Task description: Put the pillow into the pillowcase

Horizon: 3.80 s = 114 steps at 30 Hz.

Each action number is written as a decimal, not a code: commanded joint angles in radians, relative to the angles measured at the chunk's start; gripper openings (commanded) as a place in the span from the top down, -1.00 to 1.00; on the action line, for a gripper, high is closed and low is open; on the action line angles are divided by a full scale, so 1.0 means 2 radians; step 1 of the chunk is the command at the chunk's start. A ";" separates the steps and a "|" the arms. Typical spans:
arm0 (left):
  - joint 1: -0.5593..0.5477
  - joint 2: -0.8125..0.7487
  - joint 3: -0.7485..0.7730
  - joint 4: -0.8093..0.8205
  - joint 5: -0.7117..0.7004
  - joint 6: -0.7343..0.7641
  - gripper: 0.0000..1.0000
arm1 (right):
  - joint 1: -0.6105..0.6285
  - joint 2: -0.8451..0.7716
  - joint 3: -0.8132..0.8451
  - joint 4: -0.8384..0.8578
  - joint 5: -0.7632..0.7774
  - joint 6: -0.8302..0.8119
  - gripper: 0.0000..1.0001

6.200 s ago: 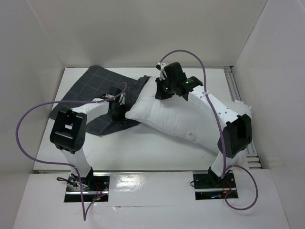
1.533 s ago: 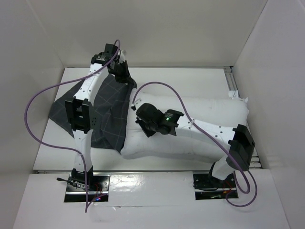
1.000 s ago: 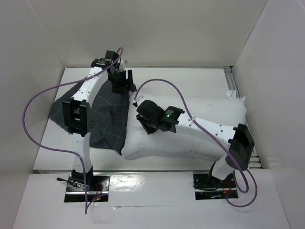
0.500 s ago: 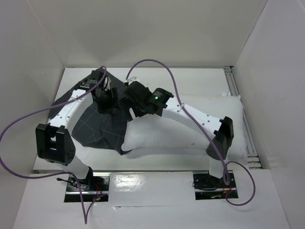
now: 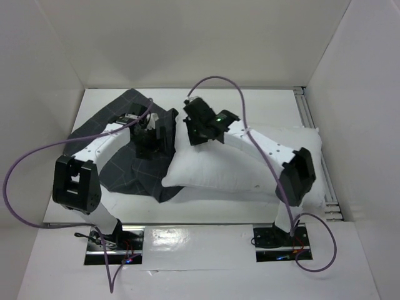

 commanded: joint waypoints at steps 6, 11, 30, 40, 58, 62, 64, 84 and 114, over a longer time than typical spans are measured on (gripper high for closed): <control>-0.062 0.078 0.013 0.018 -0.053 0.006 -0.73 | -0.071 -0.129 -0.080 0.047 -0.172 -0.072 1.00; -0.081 0.109 0.017 0.024 -0.105 -0.001 -0.67 | -0.077 -0.145 -0.090 0.057 -0.185 -0.072 1.00; -0.023 0.044 0.148 -0.102 -0.069 0.022 1.00 | -0.010 -0.097 0.012 -0.013 -0.181 -0.123 1.00; -0.004 0.044 0.147 -0.122 -0.020 0.032 1.00 | 0.006 -0.102 -0.045 -0.008 -0.161 -0.123 1.00; -0.004 0.087 0.152 -0.080 -0.010 0.032 -0.17 | 0.025 -0.086 -0.052 0.017 -0.180 -0.123 1.00; -0.004 0.103 0.152 -0.075 -0.025 0.037 -0.35 | 0.025 -0.086 -0.052 0.017 -0.180 -0.123 1.00; -0.010 0.109 0.152 -0.075 -0.049 0.037 -0.37 | 0.025 -0.086 -0.052 0.017 -0.175 -0.123 1.00; -0.051 0.098 0.158 -0.109 -0.204 0.028 0.50 | 0.025 -0.077 -0.027 0.007 -0.160 -0.123 1.00; -0.007 -0.013 0.250 -0.147 0.049 0.048 1.00 | 0.036 0.005 0.130 -0.072 -0.115 -0.184 1.00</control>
